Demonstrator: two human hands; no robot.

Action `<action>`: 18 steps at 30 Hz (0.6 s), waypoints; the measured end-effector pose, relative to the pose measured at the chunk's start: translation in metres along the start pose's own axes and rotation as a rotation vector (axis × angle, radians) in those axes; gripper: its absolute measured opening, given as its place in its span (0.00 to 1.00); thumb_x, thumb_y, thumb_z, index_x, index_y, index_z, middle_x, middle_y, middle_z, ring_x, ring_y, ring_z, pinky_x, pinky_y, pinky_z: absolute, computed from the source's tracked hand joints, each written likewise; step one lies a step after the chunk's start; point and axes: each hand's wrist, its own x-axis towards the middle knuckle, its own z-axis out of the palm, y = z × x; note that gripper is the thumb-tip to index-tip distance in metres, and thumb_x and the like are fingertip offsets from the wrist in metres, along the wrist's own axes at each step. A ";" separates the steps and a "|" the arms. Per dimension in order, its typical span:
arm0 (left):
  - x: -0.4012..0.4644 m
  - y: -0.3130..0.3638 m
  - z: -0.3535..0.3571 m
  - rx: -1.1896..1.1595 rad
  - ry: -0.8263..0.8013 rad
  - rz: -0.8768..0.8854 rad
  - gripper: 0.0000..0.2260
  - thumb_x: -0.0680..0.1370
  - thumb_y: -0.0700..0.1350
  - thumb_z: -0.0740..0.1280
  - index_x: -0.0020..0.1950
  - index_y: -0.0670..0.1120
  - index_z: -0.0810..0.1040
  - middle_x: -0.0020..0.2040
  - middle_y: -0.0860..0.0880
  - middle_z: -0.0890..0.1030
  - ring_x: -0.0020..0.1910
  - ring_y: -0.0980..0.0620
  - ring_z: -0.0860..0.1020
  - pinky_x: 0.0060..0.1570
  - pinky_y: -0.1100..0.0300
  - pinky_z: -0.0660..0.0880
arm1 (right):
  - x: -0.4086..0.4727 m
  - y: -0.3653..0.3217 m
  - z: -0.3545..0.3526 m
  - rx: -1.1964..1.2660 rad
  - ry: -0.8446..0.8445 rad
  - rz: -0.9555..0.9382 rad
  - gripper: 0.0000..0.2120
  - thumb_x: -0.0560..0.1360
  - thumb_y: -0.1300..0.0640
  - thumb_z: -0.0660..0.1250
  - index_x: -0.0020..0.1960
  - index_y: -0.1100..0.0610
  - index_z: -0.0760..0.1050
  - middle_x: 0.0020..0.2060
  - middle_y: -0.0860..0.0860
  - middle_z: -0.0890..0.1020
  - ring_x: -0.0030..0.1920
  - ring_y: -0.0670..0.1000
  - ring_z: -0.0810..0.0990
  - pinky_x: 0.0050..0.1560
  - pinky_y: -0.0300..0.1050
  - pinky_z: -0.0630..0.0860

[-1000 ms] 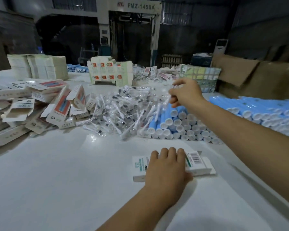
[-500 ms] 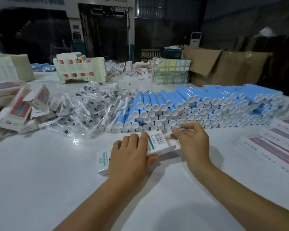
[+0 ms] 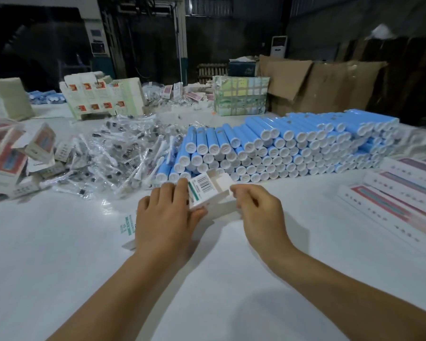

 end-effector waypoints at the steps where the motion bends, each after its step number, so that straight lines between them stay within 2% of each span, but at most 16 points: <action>1: 0.001 0.000 0.000 0.003 -0.012 -0.010 0.27 0.71 0.56 0.71 0.63 0.40 0.75 0.51 0.41 0.78 0.49 0.38 0.76 0.46 0.46 0.72 | -0.002 0.001 0.003 -0.004 -0.026 0.001 0.10 0.78 0.58 0.63 0.46 0.44 0.79 0.47 0.44 0.82 0.47 0.43 0.79 0.52 0.43 0.75; 3: 0.001 0.001 0.001 0.015 -0.030 -0.020 0.28 0.72 0.56 0.71 0.64 0.40 0.74 0.52 0.41 0.78 0.51 0.38 0.76 0.48 0.46 0.71 | -0.003 0.002 0.007 0.001 -0.045 0.002 0.10 0.78 0.59 0.64 0.53 0.48 0.81 0.48 0.45 0.82 0.50 0.47 0.80 0.55 0.49 0.76; 5: 0.000 0.002 0.001 0.028 -0.044 -0.017 0.28 0.72 0.57 0.70 0.65 0.40 0.74 0.53 0.41 0.78 0.52 0.38 0.75 0.49 0.45 0.70 | -0.004 0.002 0.009 -0.002 -0.048 -0.002 0.10 0.78 0.60 0.64 0.52 0.48 0.81 0.46 0.44 0.81 0.48 0.48 0.80 0.54 0.51 0.76; 9: -0.003 0.005 0.004 0.071 -0.041 0.025 0.28 0.70 0.55 0.72 0.64 0.39 0.75 0.51 0.40 0.79 0.50 0.38 0.76 0.47 0.46 0.72 | -0.004 0.001 0.011 -0.032 -0.096 0.018 0.11 0.77 0.60 0.64 0.55 0.49 0.81 0.46 0.45 0.81 0.45 0.47 0.78 0.50 0.44 0.75; 13: -0.006 0.007 0.005 0.085 -0.010 0.055 0.28 0.68 0.54 0.74 0.61 0.37 0.77 0.47 0.39 0.79 0.45 0.37 0.77 0.43 0.46 0.73 | -0.001 -0.002 0.012 -0.112 -0.095 -0.012 0.07 0.76 0.61 0.67 0.49 0.56 0.84 0.37 0.46 0.79 0.39 0.48 0.77 0.40 0.38 0.71; 14: -0.007 0.007 0.004 0.084 -0.001 0.063 0.28 0.68 0.53 0.74 0.60 0.37 0.77 0.47 0.39 0.79 0.45 0.37 0.78 0.43 0.46 0.74 | 0.000 -0.002 0.011 -0.130 -0.095 -0.019 0.07 0.75 0.61 0.67 0.50 0.58 0.83 0.35 0.46 0.79 0.38 0.48 0.77 0.39 0.36 0.71; 16: -0.009 0.009 0.004 0.089 0.015 0.089 0.28 0.68 0.54 0.75 0.60 0.36 0.77 0.46 0.39 0.80 0.43 0.37 0.78 0.42 0.46 0.74 | 0.003 -0.003 0.009 -0.151 -0.107 -0.002 0.14 0.75 0.61 0.67 0.61 0.57 0.79 0.31 0.43 0.77 0.35 0.42 0.75 0.38 0.31 0.70; 18: -0.012 0.012 0.003 0.099 0.013 0.125 0.28 0.68 0.55 0.74 0.60 0.36 0.78 0.46 0.39 0.80 0.42 0.38 0.78 0.42 0.46 0.74 | 0.006 -0.003 0.007 -0.194 -0.145 0.031 0.25 0.76 0.58 0.66 0.72 0.53 0.67 0.25 0.40 0.74 0.33 0.40 0.74 0.42 0.34 0.72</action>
